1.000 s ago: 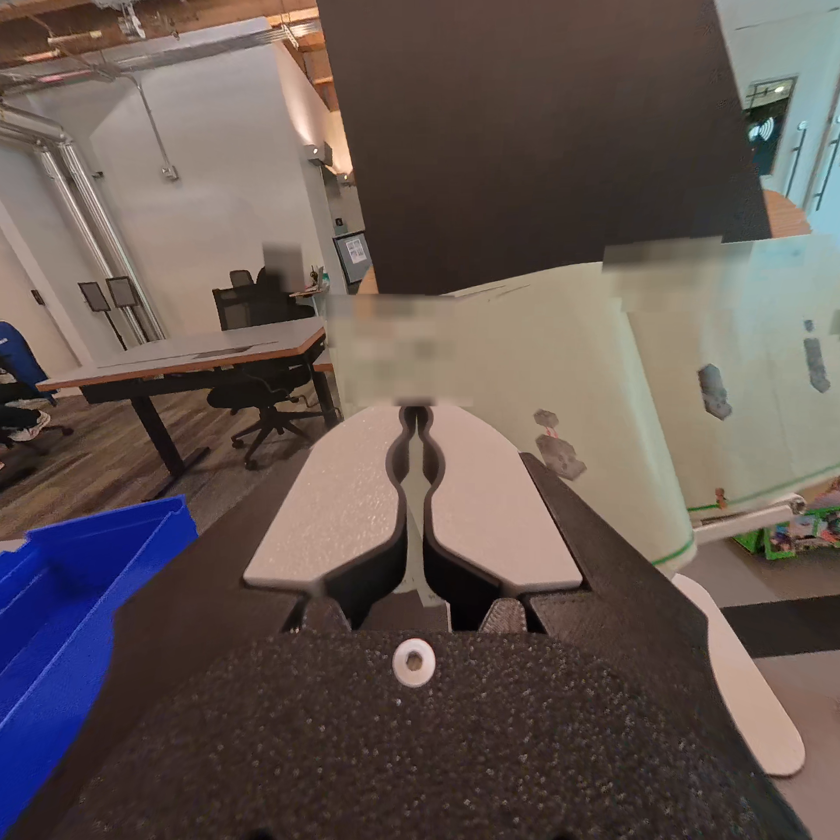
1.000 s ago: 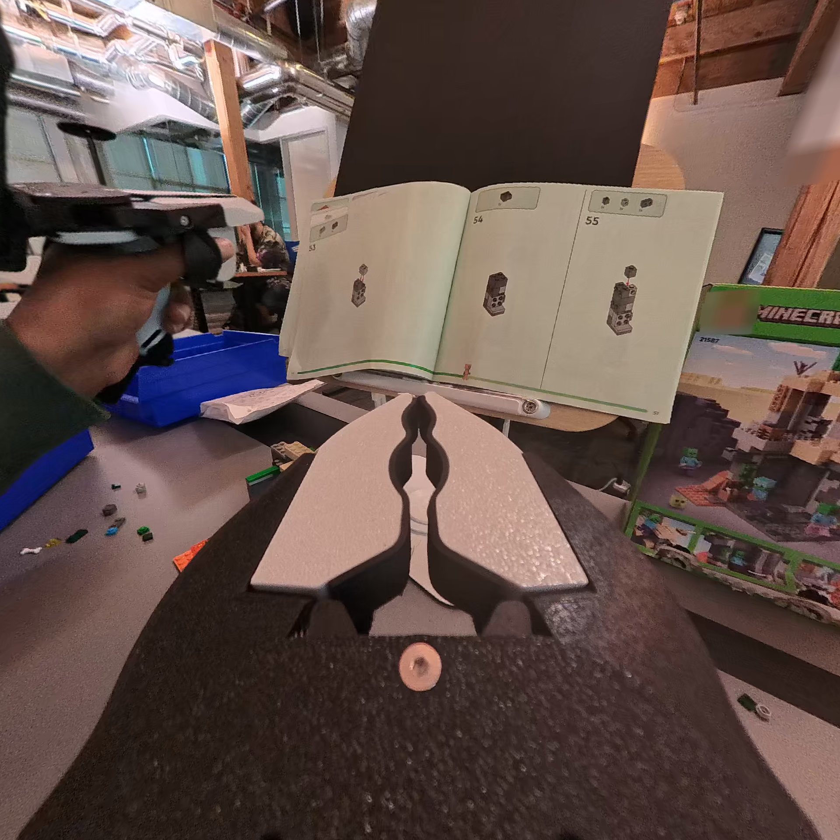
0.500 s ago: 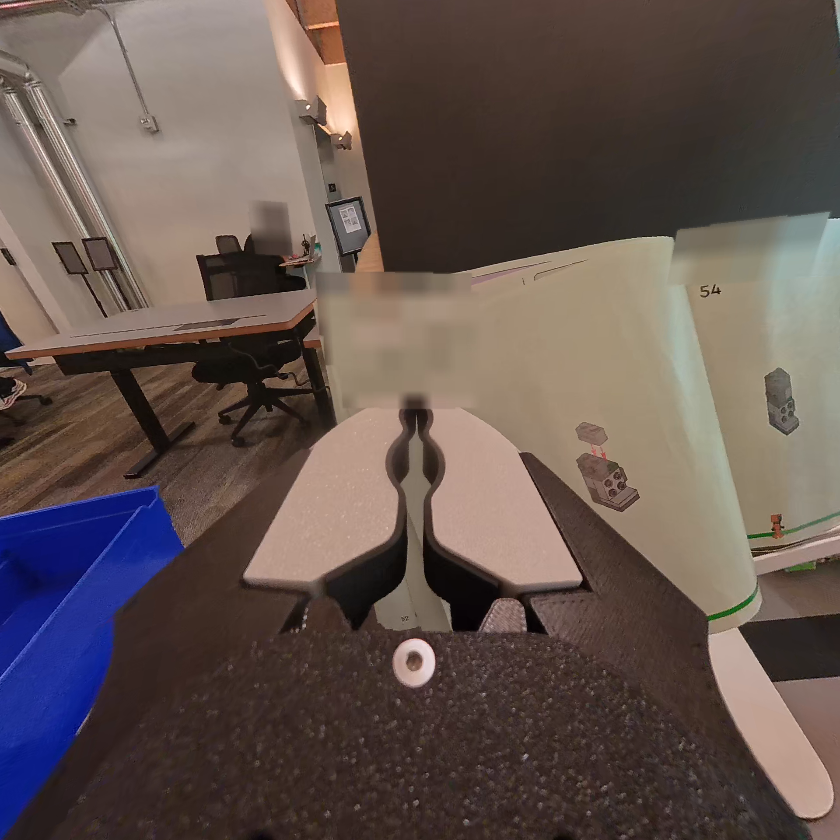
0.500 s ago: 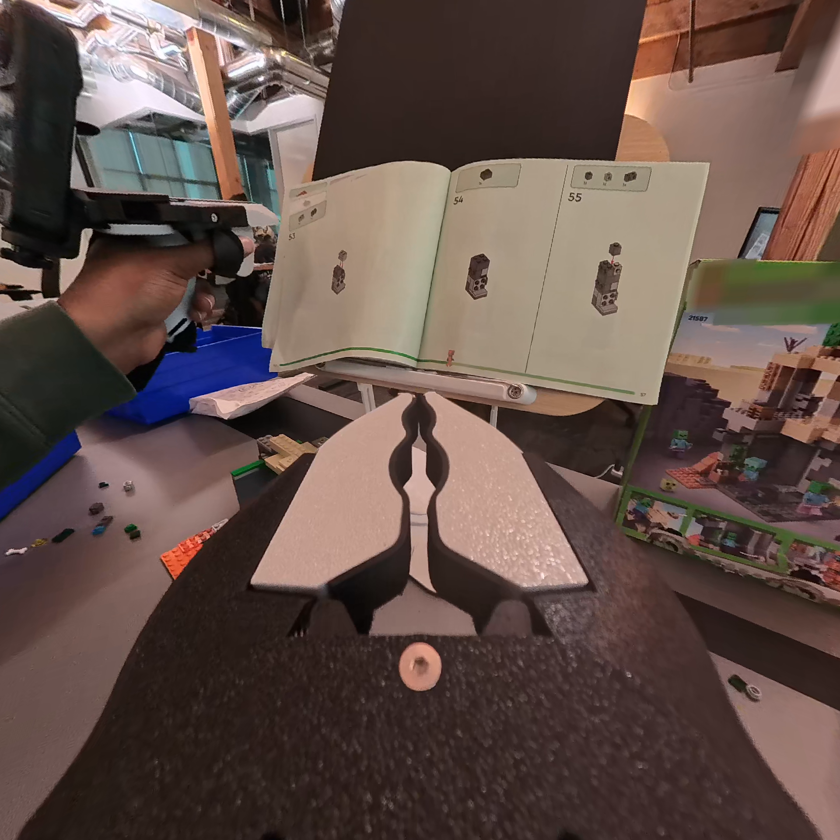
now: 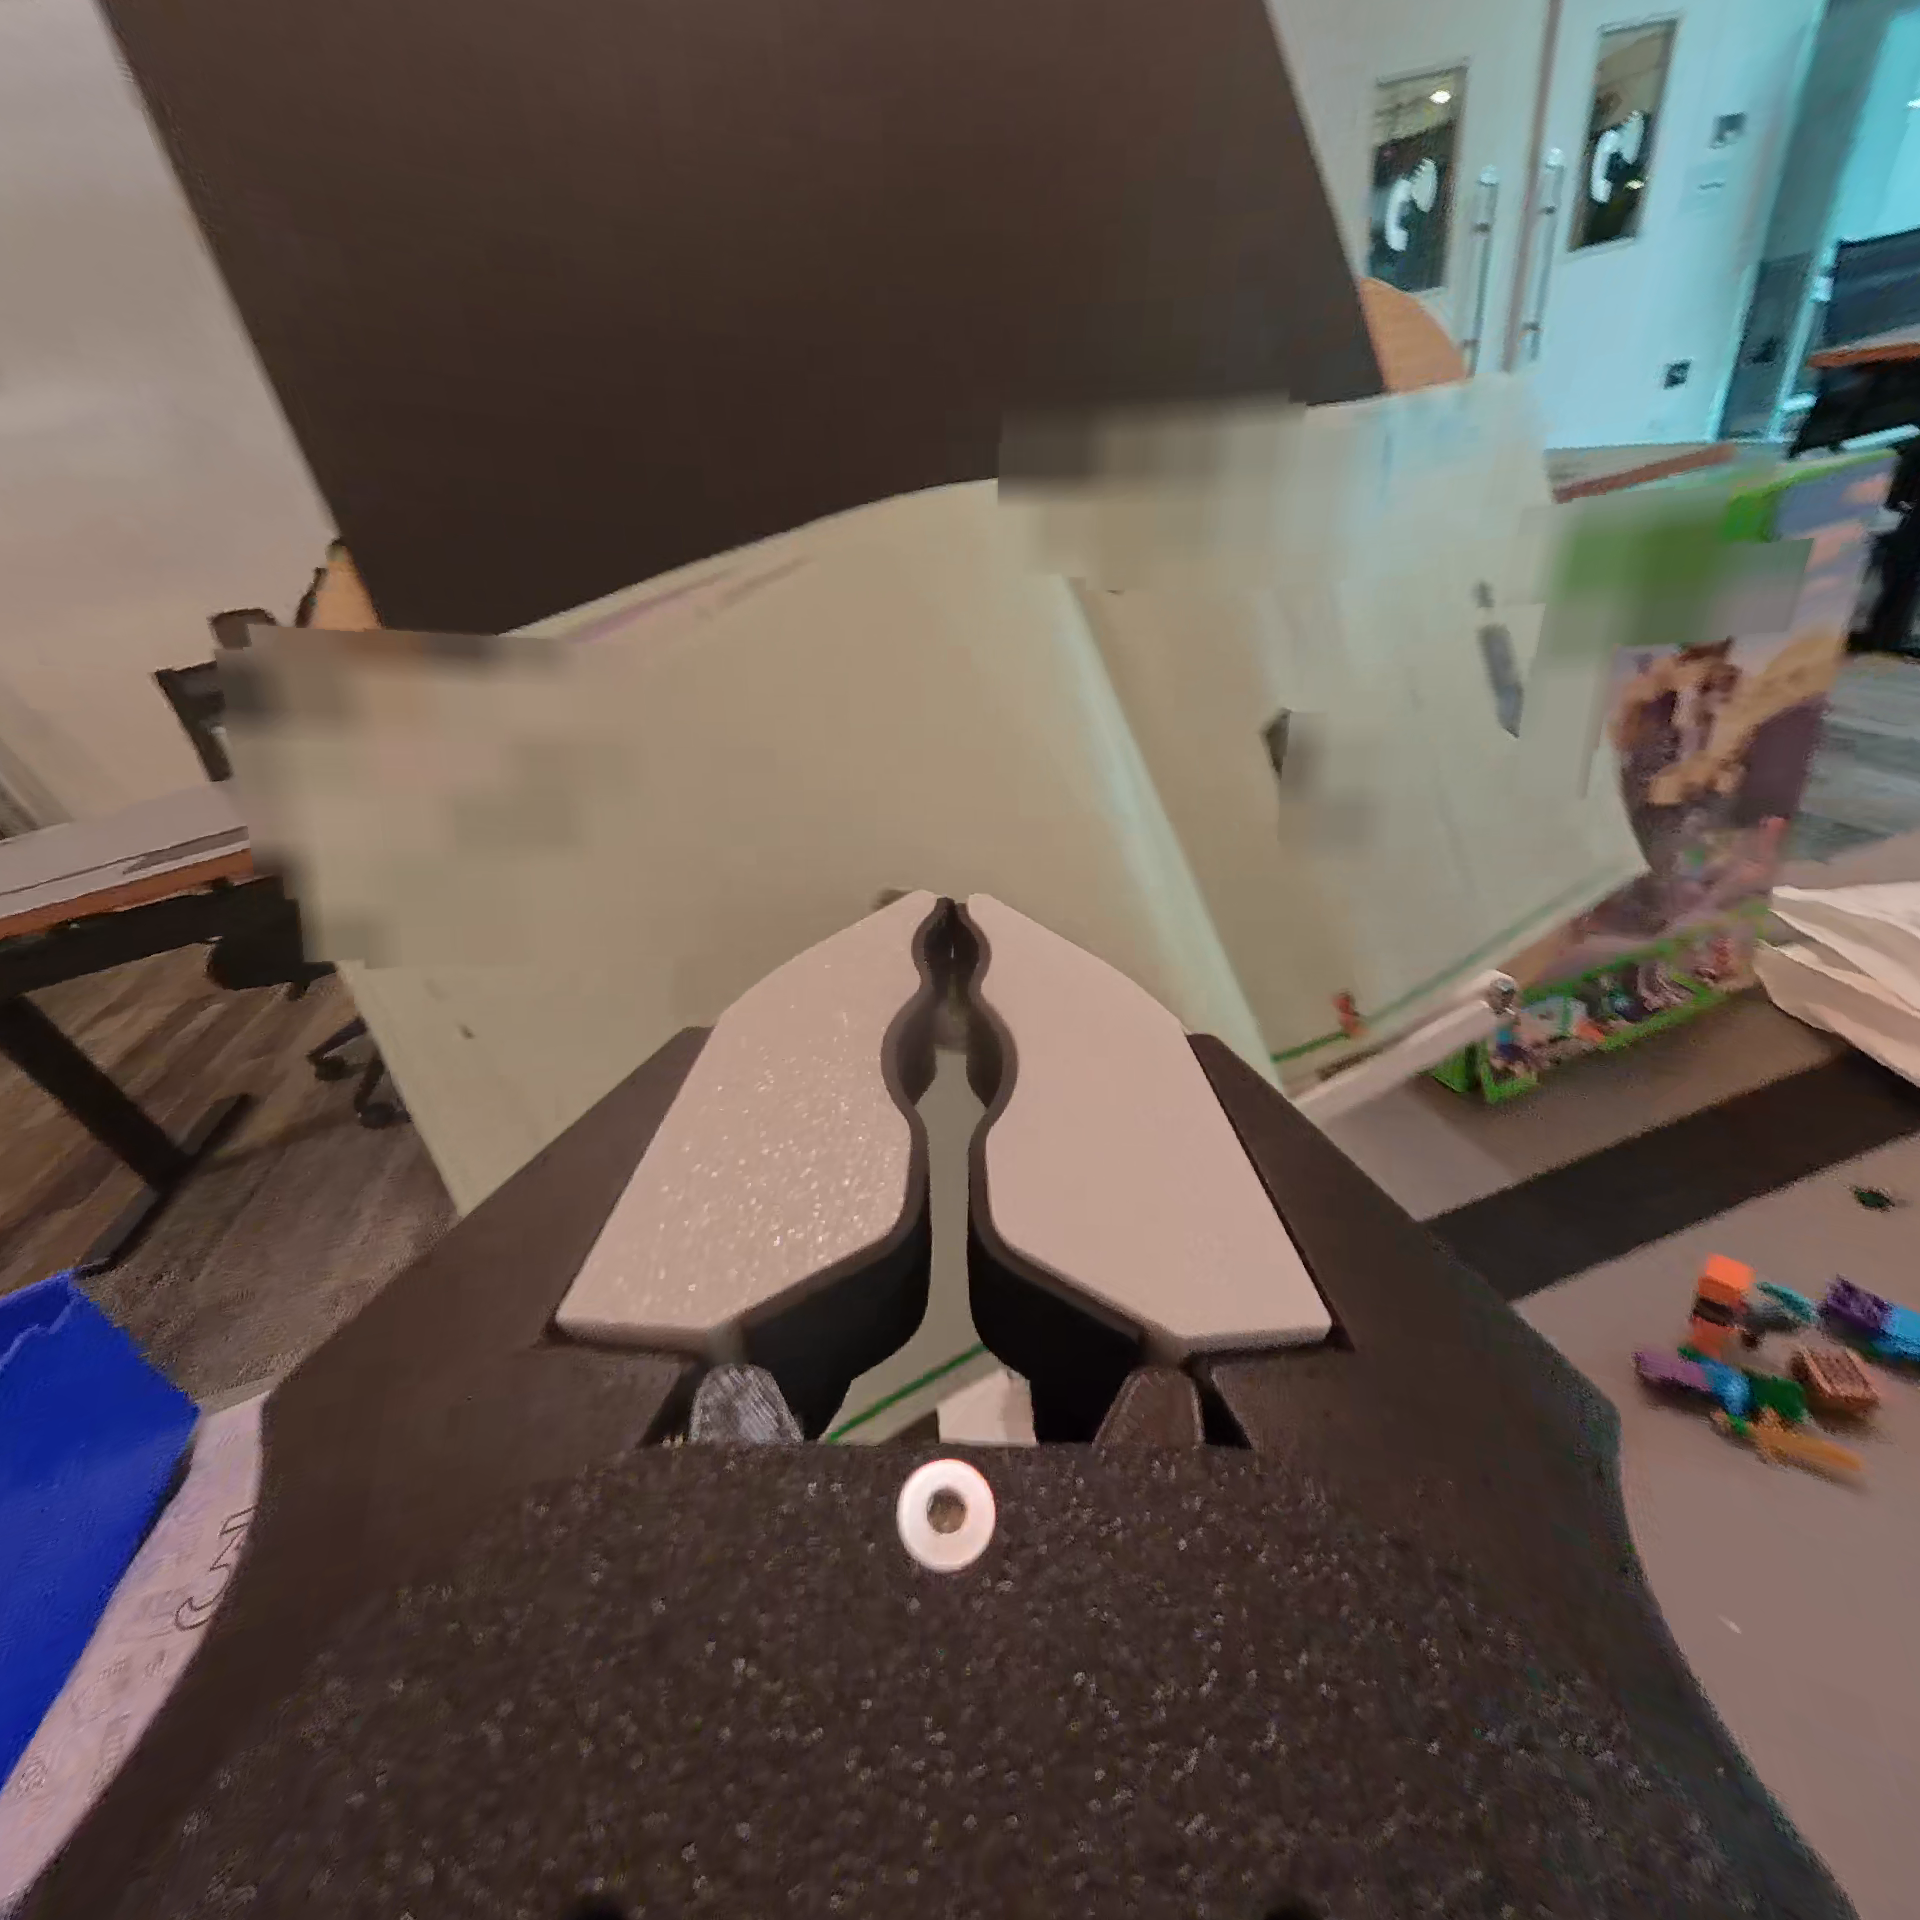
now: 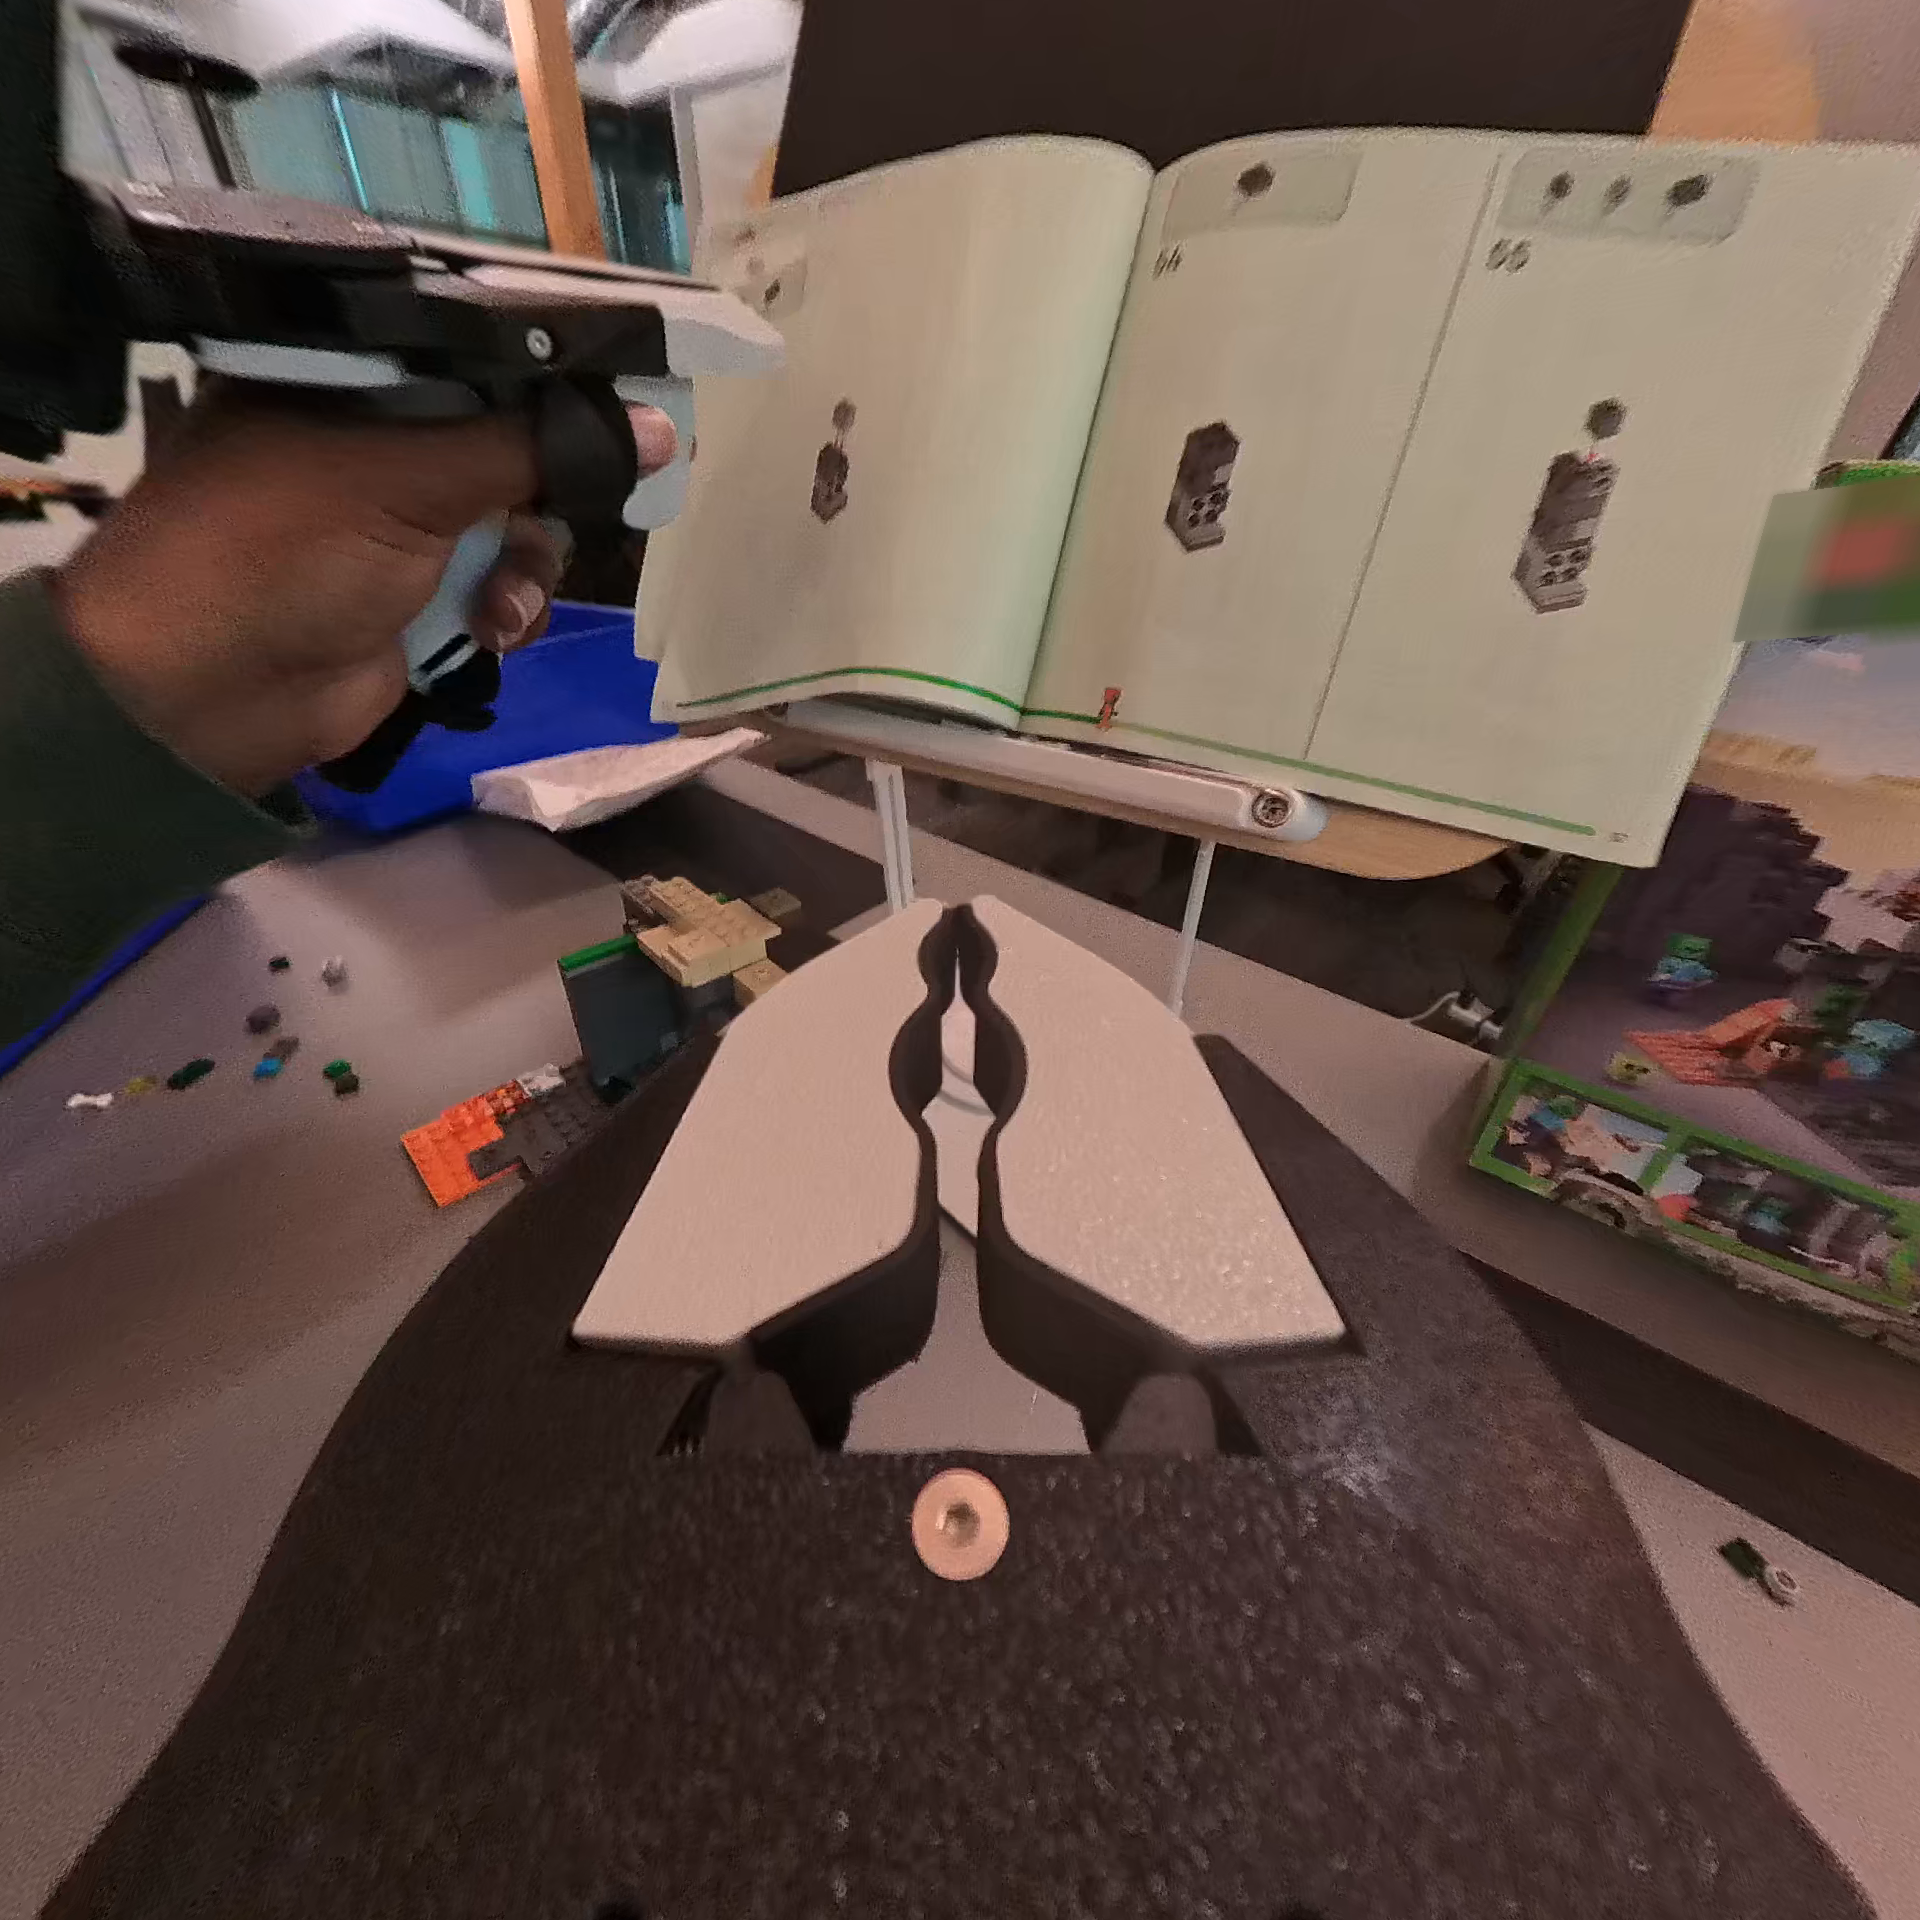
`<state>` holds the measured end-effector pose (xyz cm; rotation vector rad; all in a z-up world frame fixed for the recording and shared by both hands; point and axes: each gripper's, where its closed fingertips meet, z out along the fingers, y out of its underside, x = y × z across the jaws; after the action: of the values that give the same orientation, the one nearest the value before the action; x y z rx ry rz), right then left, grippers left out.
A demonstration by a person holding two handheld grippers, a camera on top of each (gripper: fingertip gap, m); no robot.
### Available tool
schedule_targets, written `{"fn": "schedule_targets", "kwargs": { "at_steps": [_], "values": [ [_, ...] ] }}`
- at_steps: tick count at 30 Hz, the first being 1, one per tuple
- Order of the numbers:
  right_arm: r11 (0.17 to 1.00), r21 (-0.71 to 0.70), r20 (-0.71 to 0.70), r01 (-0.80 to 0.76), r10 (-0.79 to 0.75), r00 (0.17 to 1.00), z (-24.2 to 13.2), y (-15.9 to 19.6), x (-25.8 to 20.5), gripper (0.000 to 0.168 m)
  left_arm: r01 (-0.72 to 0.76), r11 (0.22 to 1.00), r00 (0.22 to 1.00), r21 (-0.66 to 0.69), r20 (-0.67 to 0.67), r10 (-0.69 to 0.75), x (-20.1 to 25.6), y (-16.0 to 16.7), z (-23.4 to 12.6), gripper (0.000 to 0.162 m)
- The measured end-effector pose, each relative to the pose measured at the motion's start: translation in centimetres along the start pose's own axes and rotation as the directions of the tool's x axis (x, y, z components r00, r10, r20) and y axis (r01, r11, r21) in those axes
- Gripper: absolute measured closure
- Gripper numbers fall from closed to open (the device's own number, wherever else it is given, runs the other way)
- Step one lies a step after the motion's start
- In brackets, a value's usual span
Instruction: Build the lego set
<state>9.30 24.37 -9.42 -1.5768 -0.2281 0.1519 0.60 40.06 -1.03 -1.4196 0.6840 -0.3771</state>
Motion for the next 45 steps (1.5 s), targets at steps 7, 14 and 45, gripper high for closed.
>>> {"fn": "schedule_targets", "kwargs": {
  "at_steps": [7,14,45],
  "values": [
    [0.911,-0.154,0.088,0.382,-0.373,0.924,9.5,-2.1,0.8,0.168,0.001,1.0,0.999,-0.008,-0.045,-0.001,2.5,1.3,-2.6,0.162],
    [0.648,-0.345,0.24,0.679,-0.639,0.731,16.8,-0.8,1.0,0.168,0.053,0.998,0.998,-0.038,-0.03,-0.054,0.9,4.0,-5.0,0.162],
    [0.426,-0.527,0.462,0.736,-0.583,0.668,16.6,1.6,1.8,0.168,-0.091,0.939,0.995,-0.332,-0.057,0.076,0.4,9.6,2.2,0.162]
  ]
}}
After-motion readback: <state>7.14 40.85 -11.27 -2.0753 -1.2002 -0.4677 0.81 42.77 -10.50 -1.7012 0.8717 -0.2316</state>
